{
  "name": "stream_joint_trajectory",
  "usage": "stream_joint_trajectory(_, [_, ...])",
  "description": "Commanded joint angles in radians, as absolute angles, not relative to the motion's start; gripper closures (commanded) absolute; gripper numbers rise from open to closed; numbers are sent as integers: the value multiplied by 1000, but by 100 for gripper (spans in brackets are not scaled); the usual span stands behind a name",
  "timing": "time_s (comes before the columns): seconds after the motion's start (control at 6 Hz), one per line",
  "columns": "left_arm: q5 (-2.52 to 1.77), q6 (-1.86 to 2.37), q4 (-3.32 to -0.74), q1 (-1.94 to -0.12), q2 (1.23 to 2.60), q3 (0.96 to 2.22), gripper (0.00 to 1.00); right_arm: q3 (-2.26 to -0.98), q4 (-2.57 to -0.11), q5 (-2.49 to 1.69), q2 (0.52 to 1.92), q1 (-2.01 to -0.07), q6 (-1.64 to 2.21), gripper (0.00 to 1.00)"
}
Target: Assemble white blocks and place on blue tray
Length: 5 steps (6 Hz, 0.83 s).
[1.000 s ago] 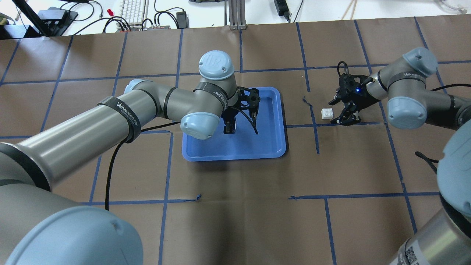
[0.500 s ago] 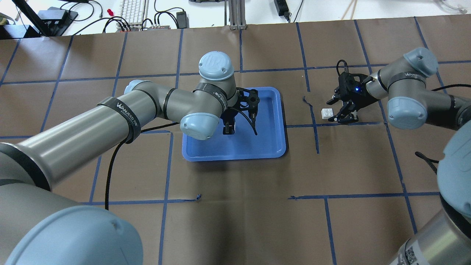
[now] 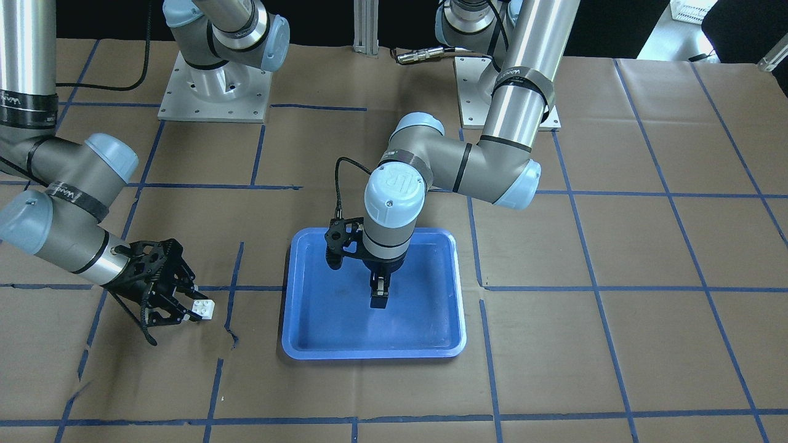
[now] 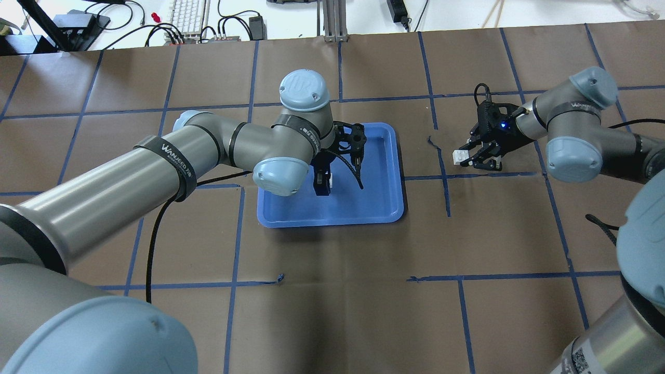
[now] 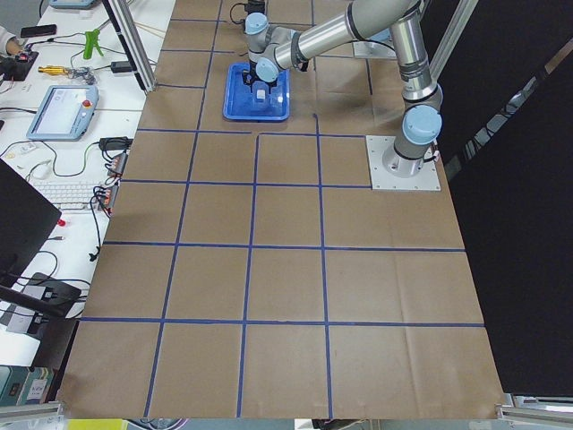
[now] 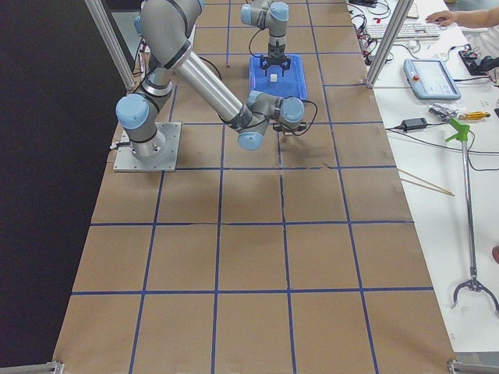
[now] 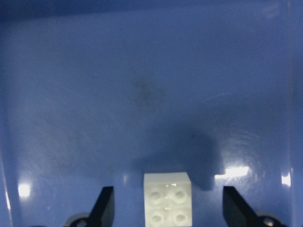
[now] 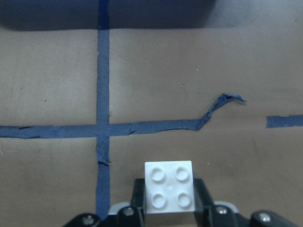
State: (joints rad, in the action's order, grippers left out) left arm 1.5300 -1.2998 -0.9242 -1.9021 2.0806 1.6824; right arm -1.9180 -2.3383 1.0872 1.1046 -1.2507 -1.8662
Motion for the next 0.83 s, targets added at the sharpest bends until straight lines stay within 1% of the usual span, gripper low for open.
stream_joint_trajectory(0.0, [1531, -1289, -1108, -1901, 1967, 1625, 4, -1913, -2339, 1086, 1115, -1258, -1879, 77])
stream_joint_trajectory(0.33, [1528, -1272, -1431, -1895, 1824, 1495, 4, -1879, -2284, 1063, 1185, -1282, -1870, 77])
stream_joint_trajectory(0.5, [1523, -1255, -1524, -1876, 1765, 1453, 4, -1879, -2261, 1062, 1233, -1329, -1846, 77])
stream_joint_trajectory(0.67, [1523, -1240, -1590, -1859, 1699, 1451, 4, -1878, -2263, 1058, 1244, -1403, -1748, 76])
